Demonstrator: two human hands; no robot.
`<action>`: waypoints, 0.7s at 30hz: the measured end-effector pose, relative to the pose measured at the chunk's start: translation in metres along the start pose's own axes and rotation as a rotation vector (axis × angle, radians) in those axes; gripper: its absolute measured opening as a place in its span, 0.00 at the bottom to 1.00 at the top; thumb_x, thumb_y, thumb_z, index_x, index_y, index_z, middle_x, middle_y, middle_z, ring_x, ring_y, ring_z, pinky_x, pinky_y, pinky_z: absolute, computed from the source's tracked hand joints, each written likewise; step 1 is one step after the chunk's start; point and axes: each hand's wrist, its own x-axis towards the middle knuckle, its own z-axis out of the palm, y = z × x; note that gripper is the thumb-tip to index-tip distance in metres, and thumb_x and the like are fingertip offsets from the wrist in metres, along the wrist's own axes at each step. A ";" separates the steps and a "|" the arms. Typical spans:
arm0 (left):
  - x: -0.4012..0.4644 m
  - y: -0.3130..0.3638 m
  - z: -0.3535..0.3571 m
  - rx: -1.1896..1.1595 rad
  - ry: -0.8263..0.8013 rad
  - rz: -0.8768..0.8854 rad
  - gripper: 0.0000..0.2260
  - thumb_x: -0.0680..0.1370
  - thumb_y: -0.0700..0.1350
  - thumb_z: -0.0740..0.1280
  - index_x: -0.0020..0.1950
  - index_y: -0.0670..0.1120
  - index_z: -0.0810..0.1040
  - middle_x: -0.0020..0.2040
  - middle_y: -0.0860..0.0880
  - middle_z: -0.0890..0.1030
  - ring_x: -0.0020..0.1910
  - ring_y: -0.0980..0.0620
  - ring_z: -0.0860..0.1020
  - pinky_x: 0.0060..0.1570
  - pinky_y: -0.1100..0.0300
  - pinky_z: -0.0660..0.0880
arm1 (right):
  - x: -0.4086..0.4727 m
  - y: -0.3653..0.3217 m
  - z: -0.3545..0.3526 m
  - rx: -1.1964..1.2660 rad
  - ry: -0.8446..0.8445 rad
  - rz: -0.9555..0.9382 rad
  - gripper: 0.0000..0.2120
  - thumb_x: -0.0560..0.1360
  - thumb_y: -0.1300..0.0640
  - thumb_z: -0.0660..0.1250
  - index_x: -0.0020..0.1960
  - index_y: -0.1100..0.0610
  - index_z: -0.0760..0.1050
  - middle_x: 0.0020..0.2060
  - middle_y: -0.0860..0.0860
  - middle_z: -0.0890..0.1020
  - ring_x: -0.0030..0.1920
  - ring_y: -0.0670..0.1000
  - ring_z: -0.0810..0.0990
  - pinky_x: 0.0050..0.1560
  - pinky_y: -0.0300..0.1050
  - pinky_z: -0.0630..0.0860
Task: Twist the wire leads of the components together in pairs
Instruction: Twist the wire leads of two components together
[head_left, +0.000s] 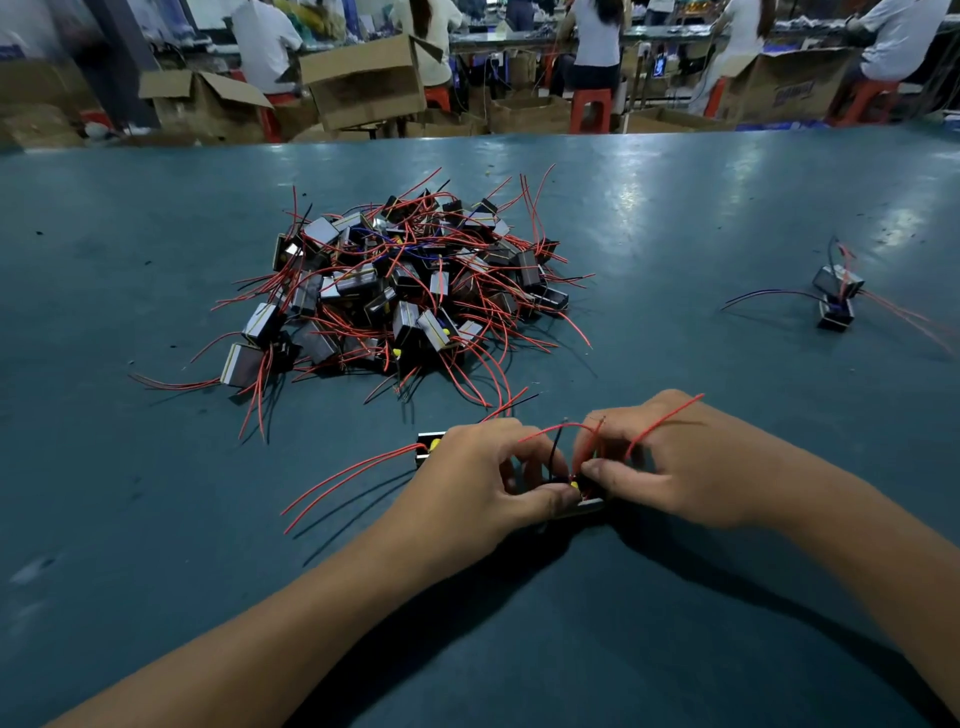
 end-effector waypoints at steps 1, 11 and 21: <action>0.000 0.000 0.000 -0.024 -0.002 -0.009 0.05 0.73 0.48 0.77 0.44 0.51 0.83 0.38 0.53 0.78 0.36 0.58 0.74 0.37 0.65 0.68 | 0.000 0.000 0.000 0.053 0.034 0.031 0.03 0.76 0.54 0.67 0.45 0.46 0.77 0.33 0.42 0.80 0.33 0.45 0.77 0.34 0.33 0.69; 0.001 -0.002 0.002 -0.127 -0.081 -0.046 0.05 0.75 0.46 0.76 0.44 0.54 0.82 0.38 0.56 0.76 0.36 0.58 0.73 0.39 0.60 0.71 | 0.005 0.010 -0.003 0.480 0.227 0.279 0.08 0.71 0.65 0.72 0.37 0.55 0.77 0.27 0.52 0.78 0.27 0.47 0.74 0.29 0.37 0.68; 0.001 0.003 0.005 -0.026 -0.077 -0.058 0.05 0.78 0.48 0.71 0.43 0.50 0.78 0.38 0.55 0.78 0.37 0.55 0.74 0.41 0.52 0.73 | 0.002 -0.009 0.000 0.403 0.204 -0.072 0.02 0.74 0.56 0.69 0.43 0.52 0.77 0.40 0.45 0.79 0.43 0.47 0.78 0.45 0.36 0.73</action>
